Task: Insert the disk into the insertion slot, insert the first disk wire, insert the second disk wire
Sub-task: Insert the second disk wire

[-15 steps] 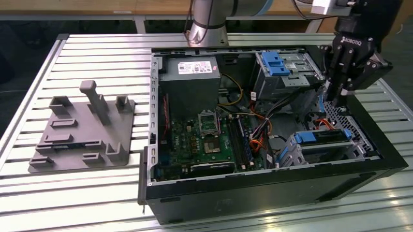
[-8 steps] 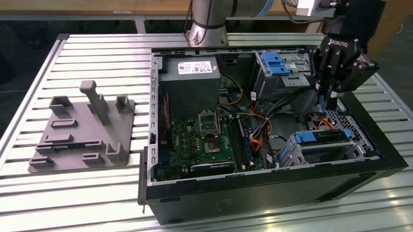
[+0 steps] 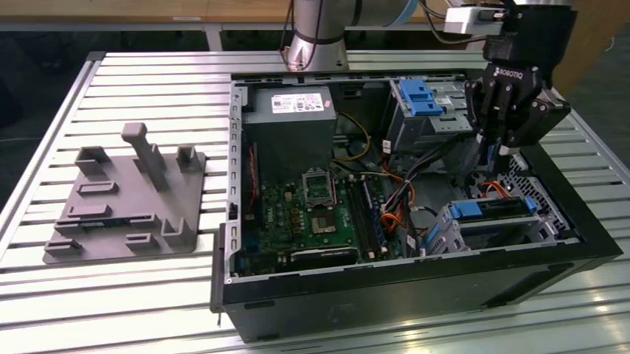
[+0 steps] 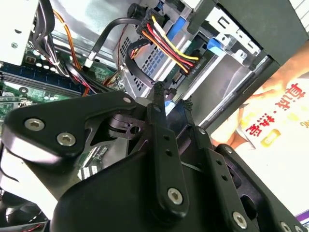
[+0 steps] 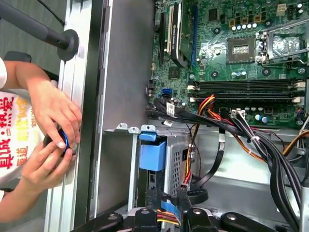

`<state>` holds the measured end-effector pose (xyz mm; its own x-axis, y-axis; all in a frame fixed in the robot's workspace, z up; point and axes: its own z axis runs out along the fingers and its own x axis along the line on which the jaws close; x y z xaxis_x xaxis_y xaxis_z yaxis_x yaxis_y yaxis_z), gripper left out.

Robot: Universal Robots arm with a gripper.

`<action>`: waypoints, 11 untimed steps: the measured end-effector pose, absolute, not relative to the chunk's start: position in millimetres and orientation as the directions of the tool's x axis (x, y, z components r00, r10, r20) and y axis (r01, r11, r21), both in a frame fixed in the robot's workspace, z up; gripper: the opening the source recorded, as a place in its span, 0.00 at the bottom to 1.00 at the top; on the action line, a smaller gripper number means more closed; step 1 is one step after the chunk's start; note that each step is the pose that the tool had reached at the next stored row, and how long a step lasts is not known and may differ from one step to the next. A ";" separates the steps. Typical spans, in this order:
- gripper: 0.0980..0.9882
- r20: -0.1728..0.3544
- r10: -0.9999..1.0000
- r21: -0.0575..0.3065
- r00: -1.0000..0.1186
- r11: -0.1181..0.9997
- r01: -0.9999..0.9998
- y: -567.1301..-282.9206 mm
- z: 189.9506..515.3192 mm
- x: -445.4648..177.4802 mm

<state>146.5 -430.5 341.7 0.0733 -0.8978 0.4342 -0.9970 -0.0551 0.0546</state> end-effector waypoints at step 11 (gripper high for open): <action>0.22 0.434 -0.896 0.053 0.087 -0.071 -0.996 -434.0 339.8 143.9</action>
<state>143.9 -434.0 339.8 0.0874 -0.8965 0.4344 -0.9960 -0.0712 0.0533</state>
